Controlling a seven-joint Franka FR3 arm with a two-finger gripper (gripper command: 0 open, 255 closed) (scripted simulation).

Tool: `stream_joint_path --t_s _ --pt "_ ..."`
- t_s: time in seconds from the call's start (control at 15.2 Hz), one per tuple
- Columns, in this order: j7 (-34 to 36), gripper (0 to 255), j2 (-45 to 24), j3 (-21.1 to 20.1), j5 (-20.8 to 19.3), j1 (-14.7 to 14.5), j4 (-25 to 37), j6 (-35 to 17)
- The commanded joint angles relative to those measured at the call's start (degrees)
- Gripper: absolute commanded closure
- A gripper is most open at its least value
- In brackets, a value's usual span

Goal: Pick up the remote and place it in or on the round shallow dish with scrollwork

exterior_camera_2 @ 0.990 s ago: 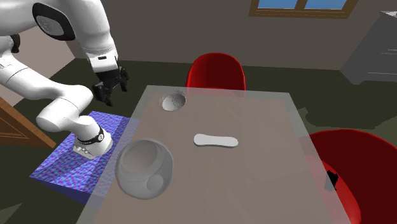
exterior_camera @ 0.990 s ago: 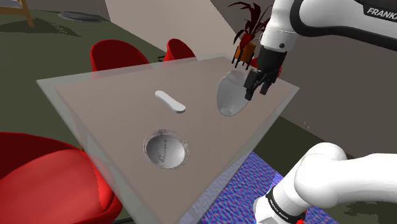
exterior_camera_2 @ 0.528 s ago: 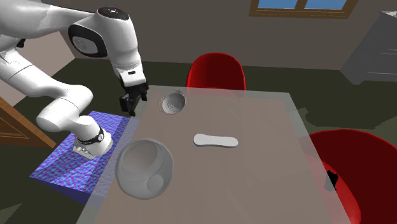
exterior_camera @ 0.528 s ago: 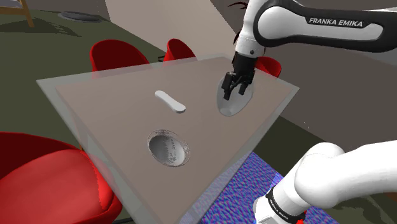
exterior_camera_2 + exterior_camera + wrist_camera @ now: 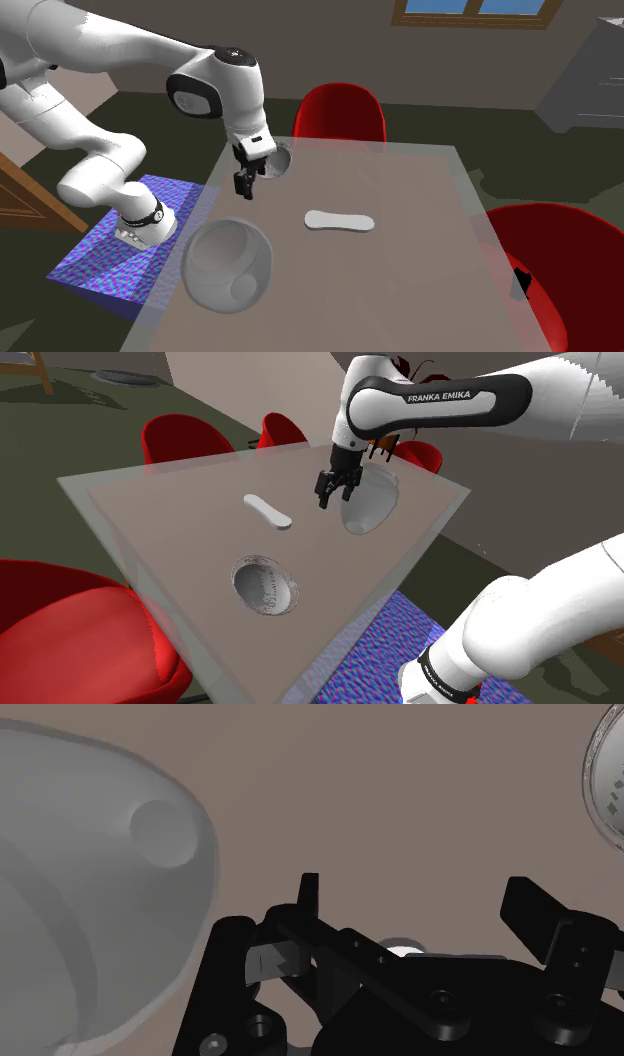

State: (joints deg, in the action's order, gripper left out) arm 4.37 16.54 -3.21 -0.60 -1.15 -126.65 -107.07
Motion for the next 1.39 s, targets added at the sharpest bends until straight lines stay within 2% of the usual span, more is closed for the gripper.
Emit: stream_joint_path --t_s 0.0,0.66,1.19,1.32 --pt "0.0 0 -4.8 -0.3 -0.2 -0.1 2.9 -2.3" --pt "-0.7 0 -26.4 -1.0 -1.6 -0.8 19.2 -8.6" --pt "-1.4 0 -44.9 -1.2 -3.0 -2.0 39.0 -8.1" --pt "-1.4 0 -45.2 -1.2 -3.0 -2.0 38.8 -8.8"
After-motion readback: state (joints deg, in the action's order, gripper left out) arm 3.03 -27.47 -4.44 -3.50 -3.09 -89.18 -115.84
